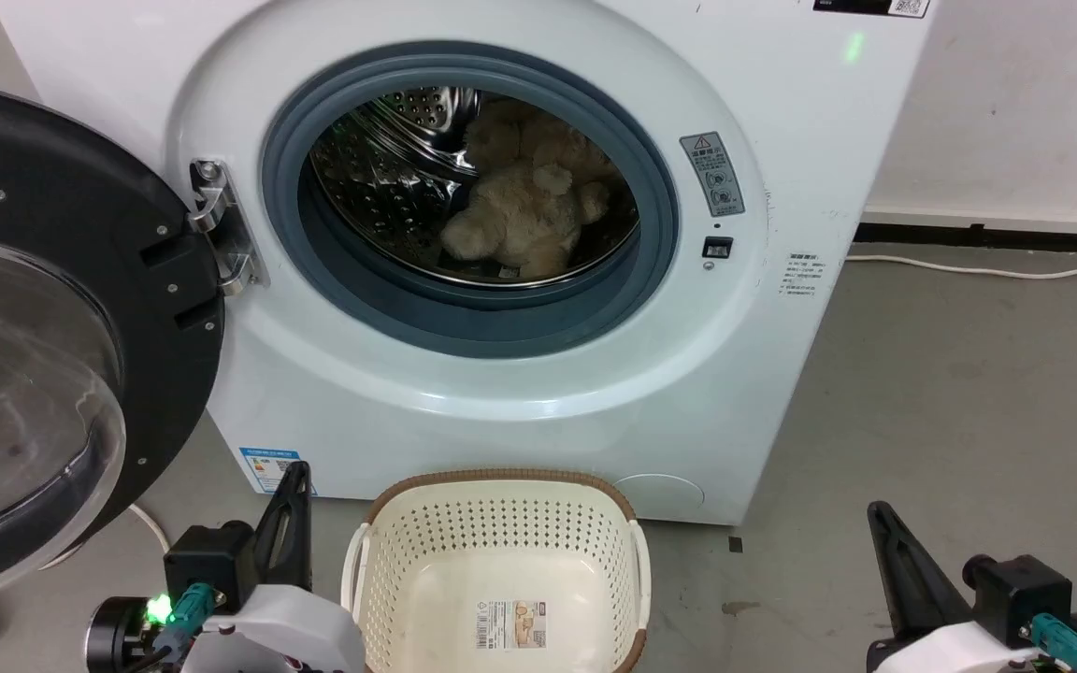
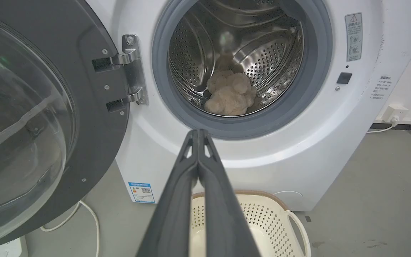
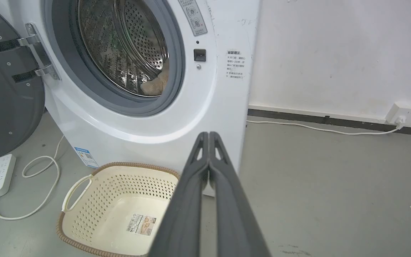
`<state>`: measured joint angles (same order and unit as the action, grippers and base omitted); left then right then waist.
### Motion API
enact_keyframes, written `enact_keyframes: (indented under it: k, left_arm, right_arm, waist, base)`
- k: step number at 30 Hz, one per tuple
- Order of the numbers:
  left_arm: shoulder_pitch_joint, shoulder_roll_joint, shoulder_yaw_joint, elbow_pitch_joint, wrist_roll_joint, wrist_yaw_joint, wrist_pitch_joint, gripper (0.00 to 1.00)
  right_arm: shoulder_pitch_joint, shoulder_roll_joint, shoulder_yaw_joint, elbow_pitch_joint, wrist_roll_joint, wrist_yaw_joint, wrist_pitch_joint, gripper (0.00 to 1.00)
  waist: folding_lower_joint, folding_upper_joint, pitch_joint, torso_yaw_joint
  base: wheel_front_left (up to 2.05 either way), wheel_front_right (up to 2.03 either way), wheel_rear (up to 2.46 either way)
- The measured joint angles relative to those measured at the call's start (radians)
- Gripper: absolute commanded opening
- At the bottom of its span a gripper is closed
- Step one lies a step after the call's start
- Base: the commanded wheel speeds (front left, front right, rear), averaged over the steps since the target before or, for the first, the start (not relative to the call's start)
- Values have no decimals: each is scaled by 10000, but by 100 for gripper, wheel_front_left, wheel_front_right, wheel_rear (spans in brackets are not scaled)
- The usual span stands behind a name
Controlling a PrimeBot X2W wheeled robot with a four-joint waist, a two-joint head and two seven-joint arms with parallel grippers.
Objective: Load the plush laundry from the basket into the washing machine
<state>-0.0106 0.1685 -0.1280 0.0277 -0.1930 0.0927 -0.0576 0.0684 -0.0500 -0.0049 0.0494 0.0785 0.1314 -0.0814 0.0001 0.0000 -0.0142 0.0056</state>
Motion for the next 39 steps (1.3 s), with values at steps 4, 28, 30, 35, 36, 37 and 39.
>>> enact_keyframes:
  k: [4,28,30,35,36,37,39]
  left_arm:
    - [0,-84,127,-27,176,-81,56,0]
    - [4,-755,825,-150,1243,-610,366,0]
    - [4,-836,869,-157,1346,-623,401,0]
    - [6,-941,1030,-190,1524,-750,456,0]
    - [8,-955,1062,-192,1572,-780,487,0]
    - [9,-976,1089,-194,1601,-782,489,0]
    - [11,-1022,1133,-201,1680,-794,506,0]
  right_arm:
    - [-106,0,6,-42,-21,0,29,0]
    - [-391,0,27,-291,-458,0,523,0]
    - [-414,0,27,-305,-525,0,550,0]
    - [-425,0,33,-359,-617,0,642,0]
    - [-428,0,36,-364,-621,0,669,0]
    - [-431,0,36,-372,-635,0,685,0]
    - [-472,0,40,-389,-639,0,731,0]
  waist:
    - [0,0,13,-5]
    - [-1,0,97,-38]
    - [-1,0,103,-41]
    - [-1,0,119,-48]
    - [-1,0,122,-49]
    - [-1,0,126,-50]
    - [-1,0,132,-53]
  base:
    - [0,0,0]
    - [0,0,0]
    - [0,0,0]
    - [0,0,0]
    - [0,0,0]
    - [0,0,0]
    - [0,0,0]
